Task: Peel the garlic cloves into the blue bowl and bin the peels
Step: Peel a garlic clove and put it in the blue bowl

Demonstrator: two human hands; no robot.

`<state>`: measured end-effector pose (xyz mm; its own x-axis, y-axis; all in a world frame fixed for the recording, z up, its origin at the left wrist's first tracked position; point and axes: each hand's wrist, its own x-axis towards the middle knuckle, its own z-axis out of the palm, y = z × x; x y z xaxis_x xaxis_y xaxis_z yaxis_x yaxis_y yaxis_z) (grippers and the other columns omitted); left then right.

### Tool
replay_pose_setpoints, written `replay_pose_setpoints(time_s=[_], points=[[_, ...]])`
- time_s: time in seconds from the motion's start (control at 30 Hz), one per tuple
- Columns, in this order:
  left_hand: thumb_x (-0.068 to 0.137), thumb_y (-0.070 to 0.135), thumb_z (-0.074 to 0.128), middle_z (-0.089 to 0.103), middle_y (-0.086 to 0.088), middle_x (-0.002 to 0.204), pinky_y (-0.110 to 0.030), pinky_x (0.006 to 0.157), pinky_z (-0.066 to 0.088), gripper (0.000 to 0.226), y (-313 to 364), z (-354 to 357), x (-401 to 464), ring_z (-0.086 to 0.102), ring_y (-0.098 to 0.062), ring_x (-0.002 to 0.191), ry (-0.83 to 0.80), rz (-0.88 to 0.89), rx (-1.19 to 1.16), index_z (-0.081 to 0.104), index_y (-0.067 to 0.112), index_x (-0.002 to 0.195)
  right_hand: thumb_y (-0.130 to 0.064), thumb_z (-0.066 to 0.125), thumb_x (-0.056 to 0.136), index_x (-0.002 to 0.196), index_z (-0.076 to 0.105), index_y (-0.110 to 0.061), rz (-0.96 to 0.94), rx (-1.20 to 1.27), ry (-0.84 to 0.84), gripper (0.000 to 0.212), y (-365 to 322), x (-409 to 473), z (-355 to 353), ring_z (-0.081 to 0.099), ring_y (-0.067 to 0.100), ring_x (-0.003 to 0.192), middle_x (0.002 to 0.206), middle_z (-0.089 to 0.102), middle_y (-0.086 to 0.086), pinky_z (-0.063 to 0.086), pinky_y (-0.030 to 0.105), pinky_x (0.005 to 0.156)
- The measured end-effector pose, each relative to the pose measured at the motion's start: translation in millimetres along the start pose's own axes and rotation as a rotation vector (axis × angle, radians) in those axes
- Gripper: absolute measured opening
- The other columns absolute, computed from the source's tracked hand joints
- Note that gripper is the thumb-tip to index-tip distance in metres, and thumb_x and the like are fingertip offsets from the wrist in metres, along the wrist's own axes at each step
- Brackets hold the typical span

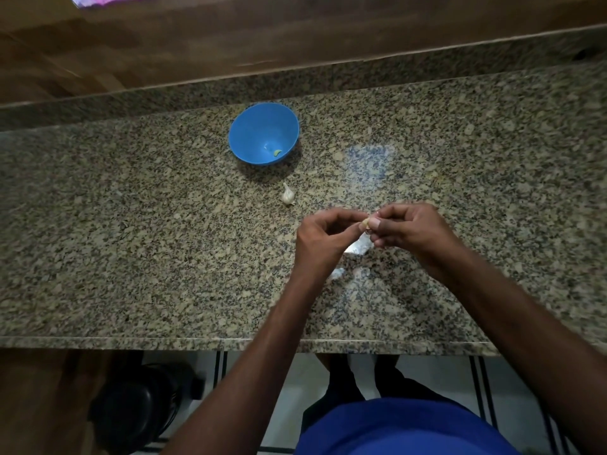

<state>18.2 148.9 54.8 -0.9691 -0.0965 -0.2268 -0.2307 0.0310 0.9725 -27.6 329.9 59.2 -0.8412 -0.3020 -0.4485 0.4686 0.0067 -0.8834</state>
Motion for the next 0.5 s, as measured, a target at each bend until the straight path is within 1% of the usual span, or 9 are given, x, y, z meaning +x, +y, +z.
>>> replay_pose_setpoints(time_s=[0.1,0.2,0.27,0.33,0.4,0.5], points=[[0.088,0.018,0.082,0.078,-0.007,0.099,-0.041,0.086,0.062,0.018,0,2,-2,0.075,-0.027,0.095,0.018,-0.018,-0.043,0.08,0.009,0.103,-0.008,0.075,0.089,0.099,0.069,0.005,-0.001,-0.037,0.012,0.018,0,0,3,0.066,0.022,0.074,0.091,0.071,0.019,0.059,0.027,0.068],[0.09,0.021,0.08,0.078,-0.008,0.101,-0.039,0.086,0.062,0.019,1,2,-3,0.075,-0.027,0.096,-0.014,-0.03,-0.052,0.079,0.009,0.105,-0.009,0.072,0.092,0.101,0.068,0.007,-0.006,-0.084,0.015,0.019,-1,-2,5,0.065,0.017,0.069,0.092,0.07,0.019,0.057,0.026,0.064],[0.088,0.025,0.082,0.079,-0.007,0.1,-0.037,0.084,0.062,0.022,2,2,-4,0.075,-0.025,0.094,-0.03,-0.051,-0.039,0.079,0.01,0.104,-0.011,0.073,0.09,0.098,0.068,0.005,0.009,-0.09,0.014,0.019,-2,-3,7,0.063,0.015,0.066,0.088,0.069,0.017,0.055,0.025,0.061],[0.086,0.026,0.084,0.078,-0.007,0.096,-0.032,0.079,0.061,0.022,2,2,-4,0.075,-0.02,0.09,-0.028,-0.08,-0.027,0.079,0.011,0.101,-0.012,0.074,0.089,0.095,0.068,0.003,0.04,-0.075,0.002,0.017,-2,-5,8,0.062,0.015,0.064,0.081,0.068,0.013,0.052,0.024,0.058],[0.085,0.021,0.084,0.078,-0.009,0.094,-0.029,0.076,0.058,0.019,1,0,-2,0.072,-0.016,0.085,-0.03,-0.114,-0.043,0.078,0.008,0.099,-0.01,0.072,0.09,0.096,0.067,0.005,0.071,-0.06,-0.006,0.017,-2,-7,10,0.061,0.016,0.063,0.077,0.066,0.011,0.052,0.023,0.056],[0.086,0.013,0.082,0.076,-0.015,0.092,-0.032,0.077,0.058,0.014,-1,-2,-1,0.069,-0.018,0.084,-0.034,-0.106,-0.05,0.077,0.007,0.097,-0.005,0.067,0.093,0.099,0.066,0.009,0.139,-0.022,0.007,0.016,-2,-8,12,0.064,0.017,0.064,0.078,0.067,0.013,0.054,0.023,0.055]])
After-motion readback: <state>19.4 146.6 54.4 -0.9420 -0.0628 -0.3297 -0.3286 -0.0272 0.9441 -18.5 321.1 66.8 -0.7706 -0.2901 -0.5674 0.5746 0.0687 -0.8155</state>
